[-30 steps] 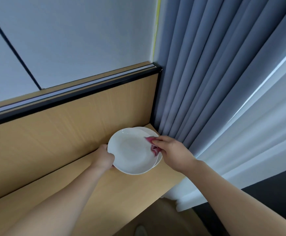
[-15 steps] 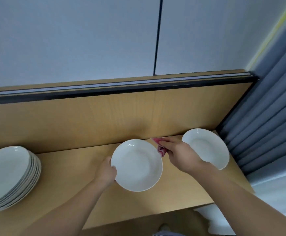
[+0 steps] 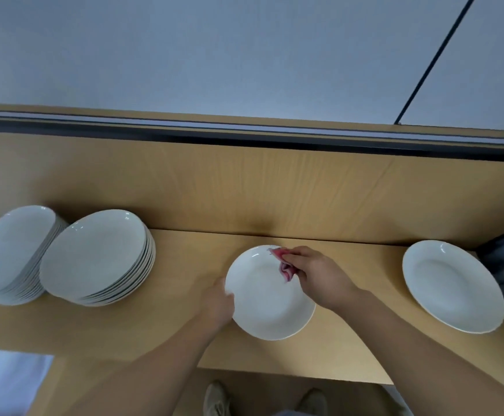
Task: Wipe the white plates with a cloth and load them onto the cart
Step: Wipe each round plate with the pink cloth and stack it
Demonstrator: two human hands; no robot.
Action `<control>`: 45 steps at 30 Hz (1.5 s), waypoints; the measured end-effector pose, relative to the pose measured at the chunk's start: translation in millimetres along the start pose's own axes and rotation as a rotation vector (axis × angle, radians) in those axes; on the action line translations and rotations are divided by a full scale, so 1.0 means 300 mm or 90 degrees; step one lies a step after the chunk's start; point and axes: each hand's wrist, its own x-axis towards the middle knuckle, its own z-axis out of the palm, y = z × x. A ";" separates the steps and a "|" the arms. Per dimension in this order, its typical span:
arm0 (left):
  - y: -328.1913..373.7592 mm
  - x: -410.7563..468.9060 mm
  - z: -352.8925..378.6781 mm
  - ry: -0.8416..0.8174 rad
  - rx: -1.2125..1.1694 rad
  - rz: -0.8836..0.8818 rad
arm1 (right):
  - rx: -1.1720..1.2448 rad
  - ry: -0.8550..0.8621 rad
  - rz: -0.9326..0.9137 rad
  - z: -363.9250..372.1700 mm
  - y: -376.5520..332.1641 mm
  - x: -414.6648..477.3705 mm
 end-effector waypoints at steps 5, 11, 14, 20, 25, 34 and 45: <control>-0.039 0.011 -0.050 -0.078 0.239 0.095 | -0.047 -0.026 -0.011 0.125 0.033 0.087; -0.059 -0.006 -0.089 -0.129 0.255 0.163 | -0.100 -0.029 0.097 0.335 0.056 0.184; -0.062 -0.001 -0.088 -0.124 0.249 0.167 | -0.163 -0.039 0.056 0.413 0.048 0.180; -0.078 0.011 -0.096 -0.113 0.302 0.172 | -0.214 -0.059 -0.106 0.476 -0.002 0.111; -0.059 0.001 -0.105 -0.099 0.349 0.177 | -0.279 -0.103 -0.219 0.462 0.024 0.059; -0.061 -0.001 -0.115 -0.088 0.451 0.219 | -0.188 -0.279 -0.251 0.388 0.072 0.007; -0.076 0.019 -0.107 -0.082 0.438 0.259 | -0.282 -0.422 -0.256 0.223 0.141 -0.025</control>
